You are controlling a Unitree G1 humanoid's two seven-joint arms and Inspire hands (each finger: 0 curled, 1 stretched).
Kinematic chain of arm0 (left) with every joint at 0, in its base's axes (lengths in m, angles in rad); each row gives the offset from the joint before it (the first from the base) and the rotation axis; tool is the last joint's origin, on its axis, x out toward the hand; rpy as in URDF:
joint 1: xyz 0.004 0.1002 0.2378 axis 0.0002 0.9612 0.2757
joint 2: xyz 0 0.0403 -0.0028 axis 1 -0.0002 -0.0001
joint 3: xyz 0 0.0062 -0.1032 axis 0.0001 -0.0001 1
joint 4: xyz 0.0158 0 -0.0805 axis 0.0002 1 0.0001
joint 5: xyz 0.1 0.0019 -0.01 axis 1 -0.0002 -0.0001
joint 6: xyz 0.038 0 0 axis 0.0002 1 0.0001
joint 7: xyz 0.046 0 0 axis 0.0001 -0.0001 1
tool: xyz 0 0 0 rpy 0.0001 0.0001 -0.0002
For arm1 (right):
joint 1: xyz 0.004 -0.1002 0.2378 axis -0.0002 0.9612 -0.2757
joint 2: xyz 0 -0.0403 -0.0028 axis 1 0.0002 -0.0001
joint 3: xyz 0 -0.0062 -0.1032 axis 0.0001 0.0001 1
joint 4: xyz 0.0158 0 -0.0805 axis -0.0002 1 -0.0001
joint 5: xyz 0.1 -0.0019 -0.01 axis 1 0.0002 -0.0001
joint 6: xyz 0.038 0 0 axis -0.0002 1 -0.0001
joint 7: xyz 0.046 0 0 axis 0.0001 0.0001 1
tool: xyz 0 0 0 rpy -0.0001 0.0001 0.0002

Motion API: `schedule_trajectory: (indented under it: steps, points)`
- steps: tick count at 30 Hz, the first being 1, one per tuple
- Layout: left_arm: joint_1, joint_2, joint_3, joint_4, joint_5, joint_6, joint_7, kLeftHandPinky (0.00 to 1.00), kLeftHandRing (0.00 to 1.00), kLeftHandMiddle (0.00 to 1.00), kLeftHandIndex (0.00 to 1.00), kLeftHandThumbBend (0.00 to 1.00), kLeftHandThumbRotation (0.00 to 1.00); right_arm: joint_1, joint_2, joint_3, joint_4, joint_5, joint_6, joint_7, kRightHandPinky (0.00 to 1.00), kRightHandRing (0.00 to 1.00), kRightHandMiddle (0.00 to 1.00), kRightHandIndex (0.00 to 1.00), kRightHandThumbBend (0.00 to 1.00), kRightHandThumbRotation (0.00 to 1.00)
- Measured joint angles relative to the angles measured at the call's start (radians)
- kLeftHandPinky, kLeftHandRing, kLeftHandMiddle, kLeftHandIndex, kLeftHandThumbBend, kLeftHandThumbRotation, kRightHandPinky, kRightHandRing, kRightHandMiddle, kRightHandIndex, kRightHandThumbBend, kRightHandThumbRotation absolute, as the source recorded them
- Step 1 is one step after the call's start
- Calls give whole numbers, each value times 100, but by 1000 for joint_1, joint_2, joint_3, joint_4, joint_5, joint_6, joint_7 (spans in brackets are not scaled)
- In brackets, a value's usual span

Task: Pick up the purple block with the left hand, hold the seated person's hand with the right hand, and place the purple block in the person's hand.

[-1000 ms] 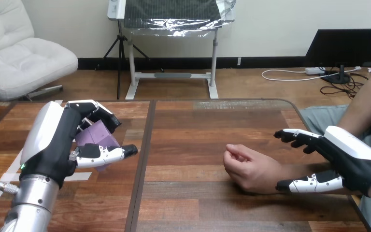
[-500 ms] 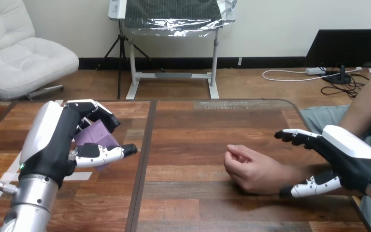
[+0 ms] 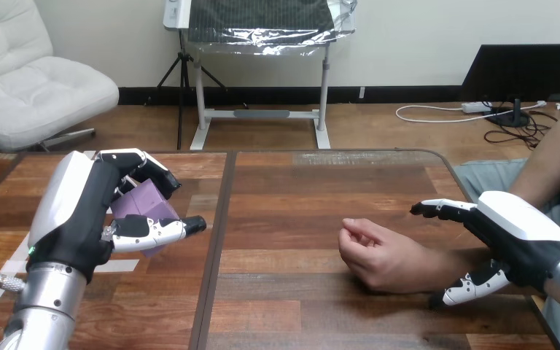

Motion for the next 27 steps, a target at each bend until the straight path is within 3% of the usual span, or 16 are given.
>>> schedule_trajectory:
  steps: [13,27]
  points:
    - [0,0,4,0,-1,-3,-12,30,34,41,44,63,0,-58,-14,70,80,-76,-16,-70,84,84,85,85,100,12]
    - [0,0,12,0,-7,-3,-22,29,34,41,44,63,0,-103,-19,123,118,-121,4,-91,81,84,84,85,100,8]
